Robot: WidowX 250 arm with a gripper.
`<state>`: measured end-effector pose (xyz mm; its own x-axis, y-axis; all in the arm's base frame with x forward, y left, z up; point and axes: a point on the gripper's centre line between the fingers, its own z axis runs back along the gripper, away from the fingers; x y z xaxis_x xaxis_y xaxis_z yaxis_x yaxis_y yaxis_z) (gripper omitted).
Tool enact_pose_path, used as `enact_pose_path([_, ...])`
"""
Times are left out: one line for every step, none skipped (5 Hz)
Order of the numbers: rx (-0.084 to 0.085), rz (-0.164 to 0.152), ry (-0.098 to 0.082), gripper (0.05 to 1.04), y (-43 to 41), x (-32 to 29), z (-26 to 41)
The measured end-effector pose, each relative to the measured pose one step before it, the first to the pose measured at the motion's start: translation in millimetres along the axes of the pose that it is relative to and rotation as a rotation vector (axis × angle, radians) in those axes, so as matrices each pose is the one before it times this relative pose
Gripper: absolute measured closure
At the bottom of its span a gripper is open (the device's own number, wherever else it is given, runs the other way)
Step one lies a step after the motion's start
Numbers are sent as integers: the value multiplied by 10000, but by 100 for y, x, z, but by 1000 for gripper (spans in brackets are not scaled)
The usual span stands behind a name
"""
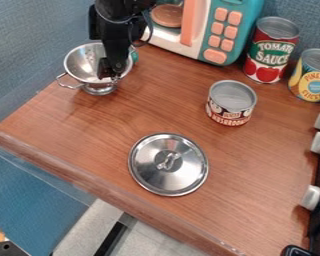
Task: Take the cover of the silver pot and put it on the silver pot
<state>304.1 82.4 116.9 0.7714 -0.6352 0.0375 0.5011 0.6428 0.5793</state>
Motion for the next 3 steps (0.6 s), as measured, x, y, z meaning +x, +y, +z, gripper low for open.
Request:
enact_pose_path([-220, -35, 178, 82, -688, -173, -508])
enact_pose_path([-423, -204, -217, 82, -2924, 1316, 1663])
enact_pose_path([-602, 526, -566, 82, -3097, 1935, 2737])
